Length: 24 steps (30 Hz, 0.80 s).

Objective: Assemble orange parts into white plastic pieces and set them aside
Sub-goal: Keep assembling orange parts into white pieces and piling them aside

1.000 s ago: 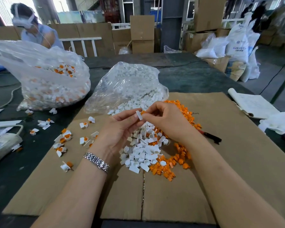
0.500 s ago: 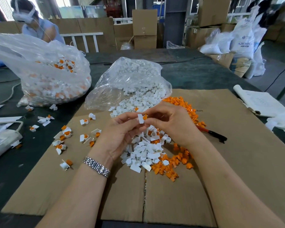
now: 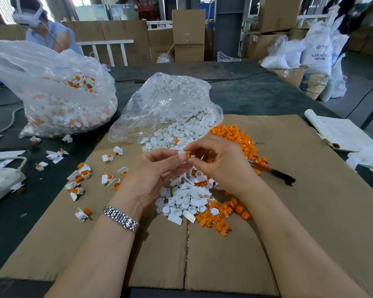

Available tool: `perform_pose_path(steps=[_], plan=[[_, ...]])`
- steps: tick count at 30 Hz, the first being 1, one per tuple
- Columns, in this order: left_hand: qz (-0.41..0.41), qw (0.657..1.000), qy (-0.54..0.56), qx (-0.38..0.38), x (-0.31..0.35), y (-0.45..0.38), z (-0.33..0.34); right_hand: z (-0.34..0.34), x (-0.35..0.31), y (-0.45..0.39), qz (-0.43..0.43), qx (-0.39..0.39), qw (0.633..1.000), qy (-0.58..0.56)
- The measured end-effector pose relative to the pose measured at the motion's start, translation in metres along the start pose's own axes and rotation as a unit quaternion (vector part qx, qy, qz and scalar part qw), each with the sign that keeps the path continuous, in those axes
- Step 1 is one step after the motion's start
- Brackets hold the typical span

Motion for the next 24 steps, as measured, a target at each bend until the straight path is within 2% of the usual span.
perform_pose_path(steps=[4,6,8,10,12,14,15,21,24], plan=[[-0.006,1.0,-0.006,0.007,-0.002,-0.001,-0.001,0.003,0.002,0.0,0.012,-0.031,0.999,0.009],[-0.01,1.0,0.001,0.013,-0.002,0.0,-0.001,-0.004,0.011,-0.002,0.053,-0.029,0.997,0.042],[-0.012,1.0,-0.001,0.017,-0.002,0.0,-0.002,-0.019,0.027,-0.002,0.122,-0.017,0.983,0.133],[-0.013,1.0,-0.007,0.017,-0.002,0.001,-0.002,-0.033,0.047,0.003,0.21,-0.04,0.947,0.239],[-0.016,1.0,-0.013,0.017,-0.002,0.001,-0.002,-0.041,0.065,0.011,0.287,-0.109,0.893,0.33],[-0.021,1.0,-0.01,0.018,-0.002,0.002,-0.002,-0.04,0.074,0.018,0.319,-0.184,0.85,0.376],[-0.022,1.0,-0.007,0.02,-0.002,0.002,-0.003,-0.038,0.075,0.02,0.323,-0.203,0.841,0.383],[-0.022,1.0,0.01,0.018,0.0,0.002,0.0,-0.03,0.075,0.02,0.31,-0.204,0.844,0.387],[-0.021,1.0,0.014,0.018,0.0,0.002,0.001,-0.032,0.073,0.018,0.305,-0.186,0.865,0.353]])
Point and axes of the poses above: each hand's wrist, its own y-axis away from the middle knuckle, its own z-axis out of the palm, x = y × z, the point moved 7 cm from there along -y, towards the middle knuckle, and after that the axes turned 9 degrees about y, right-handed, at the moved point
